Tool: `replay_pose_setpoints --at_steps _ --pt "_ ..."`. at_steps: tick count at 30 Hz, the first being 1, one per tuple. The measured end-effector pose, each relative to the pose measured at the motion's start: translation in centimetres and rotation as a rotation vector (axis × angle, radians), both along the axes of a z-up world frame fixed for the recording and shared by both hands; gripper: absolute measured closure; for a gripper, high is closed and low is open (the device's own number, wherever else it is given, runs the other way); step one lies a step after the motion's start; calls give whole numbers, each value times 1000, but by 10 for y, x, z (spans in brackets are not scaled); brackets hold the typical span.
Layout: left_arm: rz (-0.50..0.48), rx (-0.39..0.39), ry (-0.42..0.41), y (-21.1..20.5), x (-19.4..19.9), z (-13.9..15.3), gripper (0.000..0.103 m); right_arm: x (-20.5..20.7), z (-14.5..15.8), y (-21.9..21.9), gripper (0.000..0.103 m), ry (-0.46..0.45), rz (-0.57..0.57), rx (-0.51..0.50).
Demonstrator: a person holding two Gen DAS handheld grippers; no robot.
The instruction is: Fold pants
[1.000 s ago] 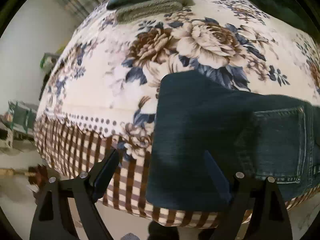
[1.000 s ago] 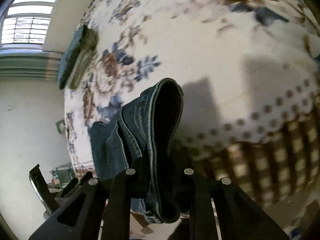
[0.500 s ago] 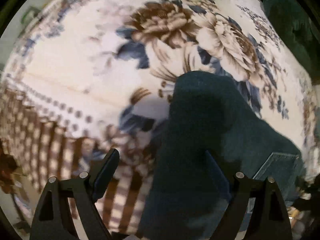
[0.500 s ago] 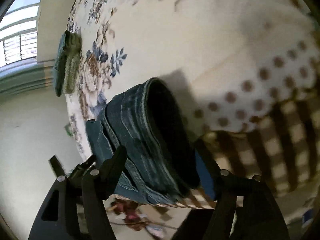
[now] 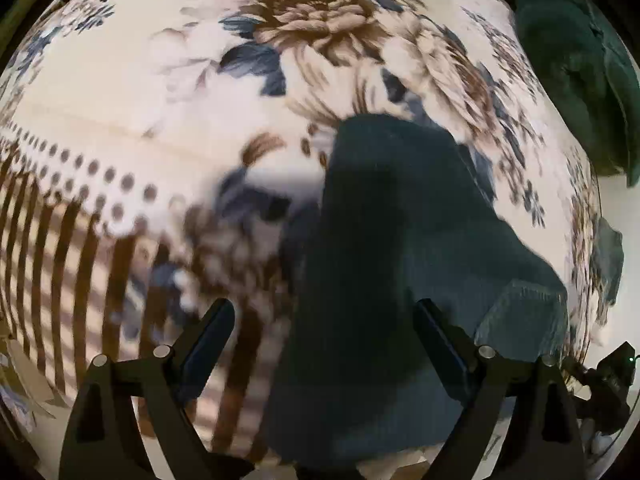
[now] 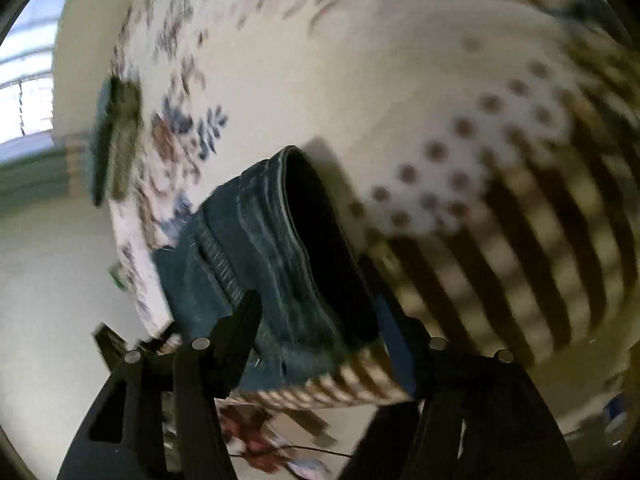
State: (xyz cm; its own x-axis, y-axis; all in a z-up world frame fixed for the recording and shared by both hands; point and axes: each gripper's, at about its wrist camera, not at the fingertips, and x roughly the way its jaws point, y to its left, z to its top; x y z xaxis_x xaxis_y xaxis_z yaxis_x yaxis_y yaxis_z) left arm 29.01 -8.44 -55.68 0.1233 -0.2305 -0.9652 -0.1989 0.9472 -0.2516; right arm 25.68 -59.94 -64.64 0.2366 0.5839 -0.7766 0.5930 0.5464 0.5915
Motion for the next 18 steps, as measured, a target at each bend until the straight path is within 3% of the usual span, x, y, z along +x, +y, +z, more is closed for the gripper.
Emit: replay_pose_setpoints --at_steps 5,6,7,12,14,15,17,18 --pt "14 -21 37 -3 -25 -16 11 -27 -29 12 40 54 -80 134" --pt "35 -31 47 -2 -28 -21 11 -26 -34 18 48 48 -89 148" --pt "46 -36 49 0 -30 -22 11 -25 -36 21 69 31 -96 142" --pt "8 -4 43 -8 -32 -31 2 -19 -13 33 84 -5 -49 -116" --pt "-14 12 46 -12 -34 -35 2 -24 -33 27 84 66 -90 -113" --pt "-18 17 43 -13 -33 -36 2 -26 -49 24 83 106 -137 -37" --pt "5 -6 37 -8 -32 -31 2 -25 -48 19 75 79 -188 37" --pt "13 -8 29 -6 -31 -27 2 -25 -39 18 65 62 -176 45"
